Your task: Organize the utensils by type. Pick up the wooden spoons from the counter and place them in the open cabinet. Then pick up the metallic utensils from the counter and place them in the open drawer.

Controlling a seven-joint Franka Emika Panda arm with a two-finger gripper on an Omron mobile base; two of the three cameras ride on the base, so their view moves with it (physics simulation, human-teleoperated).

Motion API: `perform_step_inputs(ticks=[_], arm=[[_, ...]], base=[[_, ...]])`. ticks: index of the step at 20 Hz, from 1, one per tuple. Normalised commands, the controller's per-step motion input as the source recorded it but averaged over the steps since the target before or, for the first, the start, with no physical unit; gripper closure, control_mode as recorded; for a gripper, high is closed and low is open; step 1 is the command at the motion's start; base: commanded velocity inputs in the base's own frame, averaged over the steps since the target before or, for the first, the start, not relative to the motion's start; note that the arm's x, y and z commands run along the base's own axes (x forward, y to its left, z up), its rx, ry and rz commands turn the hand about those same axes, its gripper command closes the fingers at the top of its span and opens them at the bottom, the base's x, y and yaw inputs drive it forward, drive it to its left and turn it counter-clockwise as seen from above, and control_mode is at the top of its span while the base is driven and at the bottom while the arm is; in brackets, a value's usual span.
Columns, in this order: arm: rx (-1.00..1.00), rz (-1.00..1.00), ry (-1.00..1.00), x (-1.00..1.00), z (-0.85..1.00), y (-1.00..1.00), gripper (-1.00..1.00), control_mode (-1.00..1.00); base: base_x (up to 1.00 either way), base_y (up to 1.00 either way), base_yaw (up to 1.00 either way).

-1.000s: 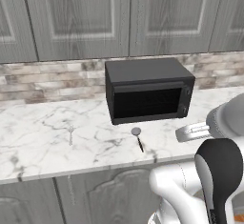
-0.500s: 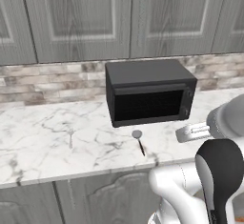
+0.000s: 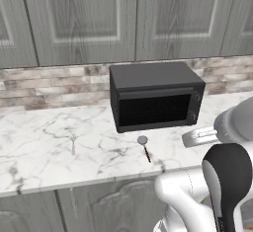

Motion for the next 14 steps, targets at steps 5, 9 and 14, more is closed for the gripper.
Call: perform_step_inputs(ticks=[5, 9, 14], arm=[[0.05, 0.00, 0.00, 0.01, -0.02, 0.01, -1.00, -1.00], [0.24, 0.00, 0.29, 0.23, -0.28, 0.05, -1.00, -1.00], [0.05, 0.00, 0.26, 0.48, -0.36, 0.20, -1.00, -1.00]], base=[[0.00, 0.00, 0.00], [0.00, 0.00, 0.00], [0.00, 0.00, 0.00]])
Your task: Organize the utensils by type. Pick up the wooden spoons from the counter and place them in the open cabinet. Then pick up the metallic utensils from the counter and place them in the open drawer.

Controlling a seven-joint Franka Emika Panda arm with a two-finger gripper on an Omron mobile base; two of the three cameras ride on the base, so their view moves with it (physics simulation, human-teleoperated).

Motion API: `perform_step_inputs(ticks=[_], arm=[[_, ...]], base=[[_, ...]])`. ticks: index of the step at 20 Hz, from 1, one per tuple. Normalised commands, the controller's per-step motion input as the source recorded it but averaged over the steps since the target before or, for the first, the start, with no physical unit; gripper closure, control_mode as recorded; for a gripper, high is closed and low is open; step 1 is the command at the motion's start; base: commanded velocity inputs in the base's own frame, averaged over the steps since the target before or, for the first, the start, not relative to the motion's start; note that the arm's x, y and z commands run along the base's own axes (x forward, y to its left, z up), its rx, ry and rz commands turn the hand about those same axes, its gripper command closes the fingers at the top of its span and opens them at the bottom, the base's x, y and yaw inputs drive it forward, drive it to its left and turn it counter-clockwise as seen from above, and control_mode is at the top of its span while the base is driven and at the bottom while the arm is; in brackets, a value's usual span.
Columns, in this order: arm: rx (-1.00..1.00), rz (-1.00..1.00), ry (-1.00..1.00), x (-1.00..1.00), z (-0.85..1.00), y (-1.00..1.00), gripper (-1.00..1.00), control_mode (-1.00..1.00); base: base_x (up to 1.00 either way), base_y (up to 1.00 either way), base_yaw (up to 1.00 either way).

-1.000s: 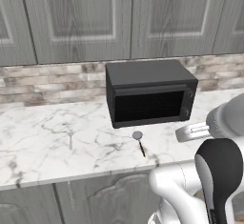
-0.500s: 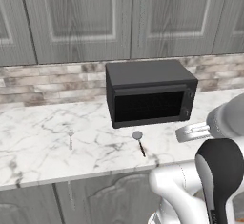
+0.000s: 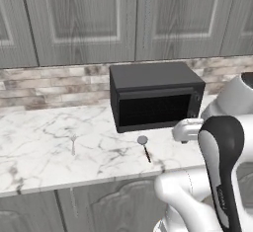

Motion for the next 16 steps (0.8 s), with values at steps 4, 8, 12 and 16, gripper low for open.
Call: perform_step_inputs(ticks=[4, 8, 12, 16], arm=[[-0.09, 0.00, 0.16, 0.79, -0.33, 0.29, -1.00, -1.00], [-0.15, 0.00, 0.04, 0.65, -0.45, 0.17, -1.00, -1.00], [-0.10, 0.00, 0.01, 0.62, -0.50, 0.10, -1.00, -1.00], [0.00, 0.00, 0.10, 0.48, -0.50, 0.09, -1.00, -1.00]], base=[[0.00, 0.00, 0.00], [0.00, 0.00, 0.00], [0.00, 0.00, 0.00], [0.00, 0.00, 0.00]])
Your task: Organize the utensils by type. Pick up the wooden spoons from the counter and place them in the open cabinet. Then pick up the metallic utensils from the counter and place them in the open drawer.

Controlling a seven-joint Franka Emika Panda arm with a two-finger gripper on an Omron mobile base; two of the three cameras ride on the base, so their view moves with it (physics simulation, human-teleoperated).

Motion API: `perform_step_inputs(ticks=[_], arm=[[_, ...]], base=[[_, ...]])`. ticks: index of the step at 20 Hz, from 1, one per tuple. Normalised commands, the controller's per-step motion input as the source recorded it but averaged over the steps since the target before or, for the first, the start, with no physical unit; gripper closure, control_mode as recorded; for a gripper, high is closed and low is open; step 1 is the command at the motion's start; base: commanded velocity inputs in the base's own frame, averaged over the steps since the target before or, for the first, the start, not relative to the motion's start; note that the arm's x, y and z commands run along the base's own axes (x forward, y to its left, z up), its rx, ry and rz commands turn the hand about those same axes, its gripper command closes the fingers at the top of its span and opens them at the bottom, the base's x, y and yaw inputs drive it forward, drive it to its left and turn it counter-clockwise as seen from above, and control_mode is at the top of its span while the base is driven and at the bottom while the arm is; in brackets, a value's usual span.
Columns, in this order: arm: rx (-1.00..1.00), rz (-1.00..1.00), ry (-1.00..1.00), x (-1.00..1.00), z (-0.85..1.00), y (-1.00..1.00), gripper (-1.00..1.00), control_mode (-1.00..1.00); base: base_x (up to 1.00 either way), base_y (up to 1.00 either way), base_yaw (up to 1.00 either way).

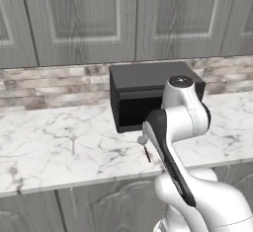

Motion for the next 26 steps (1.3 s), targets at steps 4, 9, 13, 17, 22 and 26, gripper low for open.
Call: perform_step_inputs(ticks=[4, 9, 13, 17, 22, 26], arm=[[0.03, 0.00, 0.03, 0.44, -0.42, 0.00, -1.00, -1.00], [0.01, 0.01, 0.00, 0.45, -0.42, 0.03, -1.00, -1.00], [0.00, 0.00, 0.02, 0.47, -0.42, 0.05, -1.00, -1.00], [0.00, 0.01, 0.05, 0.44, -0.43, 0.05, -1.00, -1.00], [0.00, 0.05, 0.11, 0.29, -0.47, 0.00, -1.00, -1.00], [0.00, 0.06, 0.00, 0.31, -0.37, 0.00, -1.00, -1.00]], base=[[0.00, 0.00, 0.00], [0.00, 0.00, 0.00], [0.00, 0.00, 0.00], [0.00, 0.00, 0.00], [0.00, 0.00, 0.00], [0.00, 0.00, 0.00]])
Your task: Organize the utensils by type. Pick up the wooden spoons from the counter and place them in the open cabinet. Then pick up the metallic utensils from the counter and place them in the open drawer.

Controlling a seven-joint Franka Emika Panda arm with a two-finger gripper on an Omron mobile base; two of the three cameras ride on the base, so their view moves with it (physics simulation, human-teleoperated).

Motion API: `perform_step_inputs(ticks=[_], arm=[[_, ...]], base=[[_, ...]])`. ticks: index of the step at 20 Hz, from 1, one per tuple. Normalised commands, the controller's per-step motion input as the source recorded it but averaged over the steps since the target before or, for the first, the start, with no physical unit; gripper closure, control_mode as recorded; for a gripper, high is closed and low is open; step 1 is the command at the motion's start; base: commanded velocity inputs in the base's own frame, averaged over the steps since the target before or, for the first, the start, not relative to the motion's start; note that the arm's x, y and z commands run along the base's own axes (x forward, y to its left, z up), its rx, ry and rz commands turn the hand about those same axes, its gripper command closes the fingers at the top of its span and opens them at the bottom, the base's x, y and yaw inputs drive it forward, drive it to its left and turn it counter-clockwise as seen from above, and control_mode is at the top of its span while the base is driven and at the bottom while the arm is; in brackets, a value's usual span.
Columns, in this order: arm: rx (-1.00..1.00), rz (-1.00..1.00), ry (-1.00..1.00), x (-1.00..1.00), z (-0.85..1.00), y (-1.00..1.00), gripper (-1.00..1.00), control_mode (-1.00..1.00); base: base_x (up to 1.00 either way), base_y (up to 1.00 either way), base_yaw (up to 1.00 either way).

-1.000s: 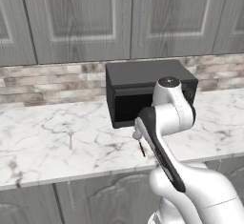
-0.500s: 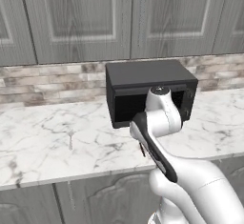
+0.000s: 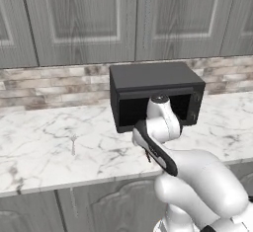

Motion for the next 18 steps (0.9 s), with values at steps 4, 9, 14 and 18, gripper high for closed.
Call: perform_step_inputs(ticks=[4, 9, 14, 18], arm=[[0.00, 0.05, 0.00, 0.35, -0.28, 0.00, -1.00, -1.00], [0.00, 0.03, 0.01, 0.25, -0.31, 0.00, -1.00, -1.00], [0.00, 0.03, 0.01, 0.31, -0.26, 0.00, -1.00, -1.00], [0.00, 0.01, 0.03, 0.17, -0.29, 0.00, -1.00, -1.00]], base=[[0.00, 0.00, 0.00], [0.00, 0.00, 0.00], [0.00, 0.00, 0.00], [0.00, 0.00, 0.00]])
